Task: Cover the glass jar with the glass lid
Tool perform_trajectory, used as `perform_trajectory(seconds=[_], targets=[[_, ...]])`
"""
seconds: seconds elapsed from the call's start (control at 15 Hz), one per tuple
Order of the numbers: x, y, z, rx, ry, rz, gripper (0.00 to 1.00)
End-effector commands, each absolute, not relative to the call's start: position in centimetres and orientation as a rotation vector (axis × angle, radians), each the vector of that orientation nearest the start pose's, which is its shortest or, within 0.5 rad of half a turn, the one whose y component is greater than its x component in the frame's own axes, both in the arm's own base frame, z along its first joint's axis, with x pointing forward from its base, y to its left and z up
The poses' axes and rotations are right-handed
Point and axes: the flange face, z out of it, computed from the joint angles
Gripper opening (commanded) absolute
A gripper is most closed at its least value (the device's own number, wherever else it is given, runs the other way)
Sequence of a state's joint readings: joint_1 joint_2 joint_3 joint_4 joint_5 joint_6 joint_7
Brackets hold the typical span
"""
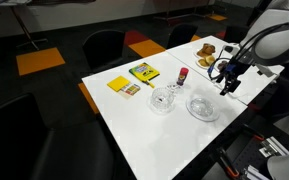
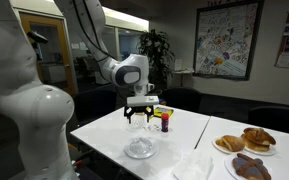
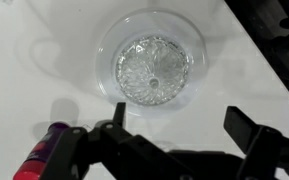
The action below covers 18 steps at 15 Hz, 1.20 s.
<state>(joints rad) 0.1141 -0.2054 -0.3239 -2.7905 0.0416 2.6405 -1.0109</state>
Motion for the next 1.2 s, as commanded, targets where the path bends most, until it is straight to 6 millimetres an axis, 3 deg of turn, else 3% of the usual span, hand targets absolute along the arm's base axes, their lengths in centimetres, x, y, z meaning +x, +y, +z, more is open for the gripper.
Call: perform_trajectory(seconds=[0.0, 0.33, 0.67, 0.93, 1.13], targets=[[36.9, -6.9, 23.3, -2.807, -1.24, 0.008, 1.0], [36.8, -6.4, 19.8, -2.817, -1.34, 0.091, 1.0], [36.9, -6.9, 17.9, -2.856, -1.489, 0.091, 1.0], [37.0, -6.9, 17.3, -2.857, -1.517, 0.047, 1.0], [38.0, -6.3, 17.8, -2.848, -1.501, -0.095, 1.0]])
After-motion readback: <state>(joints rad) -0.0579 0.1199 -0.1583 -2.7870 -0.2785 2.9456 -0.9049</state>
